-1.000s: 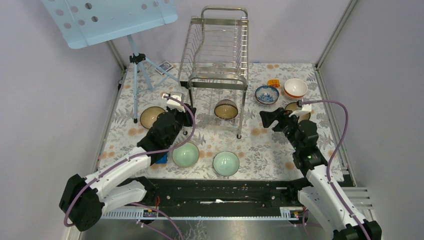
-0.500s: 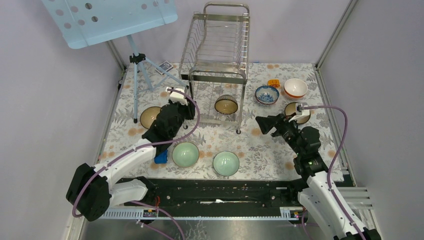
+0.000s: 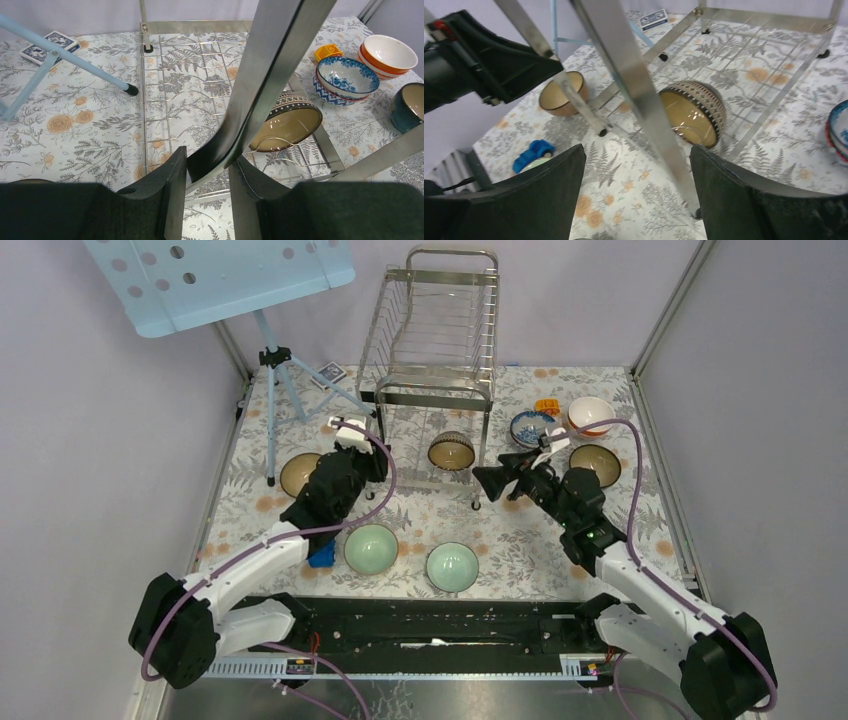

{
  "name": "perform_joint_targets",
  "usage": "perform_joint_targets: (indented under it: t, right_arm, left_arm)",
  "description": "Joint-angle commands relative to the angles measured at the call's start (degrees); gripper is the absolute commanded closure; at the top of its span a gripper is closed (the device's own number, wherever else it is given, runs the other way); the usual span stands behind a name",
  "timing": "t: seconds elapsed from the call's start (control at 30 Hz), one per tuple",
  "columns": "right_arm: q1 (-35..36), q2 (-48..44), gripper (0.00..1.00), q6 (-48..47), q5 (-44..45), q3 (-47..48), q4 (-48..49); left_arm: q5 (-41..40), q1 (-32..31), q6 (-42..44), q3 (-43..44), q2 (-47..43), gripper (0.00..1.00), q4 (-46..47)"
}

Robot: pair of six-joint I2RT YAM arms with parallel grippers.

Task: Unload the bowls from the dish rack
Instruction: Adjust the dish rack at the center of the board.

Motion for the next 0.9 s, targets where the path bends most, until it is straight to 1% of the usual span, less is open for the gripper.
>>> perform_joint_targets:
  t: [0.0, 0.1, 0.17, 0.23, 0.27, 0.37, 0.4, 0.47, 0.6, 0.67, 0.7, 0.87]
  right_arm:
    - [0.4, 4.23, 0.17, -7.13, 4.04, 3.98, 8.82]
    - [0.39, 7.94, 0.17, -7.72, 2.92, 6.11, 10.86]
    - [0.6, 10.29, 0.2, -7.28, 0.6, 7.57, 11.76]
    - [1.01, 12.08, 0.26, -6.74, -1.6, 8.3, 12.84]
    - [1.2, 12.73, 0.3, -6.34, -2.15, 8.61, 13.25]
    - [1.82, 13.51, 0.51, -4.94, -2.36, 8.77, 14.0]
    - [1.99, 13.45, 0.55, -4.52, -2.15, 8.77, 13.96]
    - [2.49, 12.59, 0.7, -4.33, -1.17, 8.89, 12.36]
    - [2.97, 9.12, 0.89, -4.61, 0.56, 7.51, 9.34]
    - [3.2, 7.01, 0.97, -5.04, 1.5, 7.31, 6.79]
    - [3.29, 6.09, 1.0, -5.29, 1.99, 7.04, 5.76]
    - [3.88, 2.84, 1.0, -5.35, 4.2, 6.51, 0.78]
  left_arm:
    - [1.21, 0.28, -3.49, -2.15, -1.71, 0.83, -6.82]
    - [1.37, 0.28, -3.41, -1.8, -1.47, 0.83, -7.24]
    - [1.49, 0.27, -3.25, -1.41, -1.11, 0.83, -7.36]
    - [1.71, 0.27, -3.04, -1.12, -0.69, 0.83, -7.22]
    - [1.73, 0.27, -2.84, -0.97, -0.35, 0.83, -7.19]
    - [1.95, 0.27, -2.68, -0.51, 0.5, 0.83, -6.82]
    - [2.28, 0.31, -2.7, -0.52, 0.66, 0.83, -6.48]
    - [3.25, 0.27, -2.72, -0.69, 0.95, 0.83, -5.36]
    - [4.32, 0.28, -3.01, -0.21, 2.43, 0.84, -4.05]
    - [4.68, 0.31, -3.19, 0.06, 3.46, 0.84, -3.62]
    - [4.8, 0.27, -3.3, 0.23, 3.97, 0.84, -3.39]
    - [4.51, 0.33, -3.85, 1.28, 6.09, 0.85, -2.75]
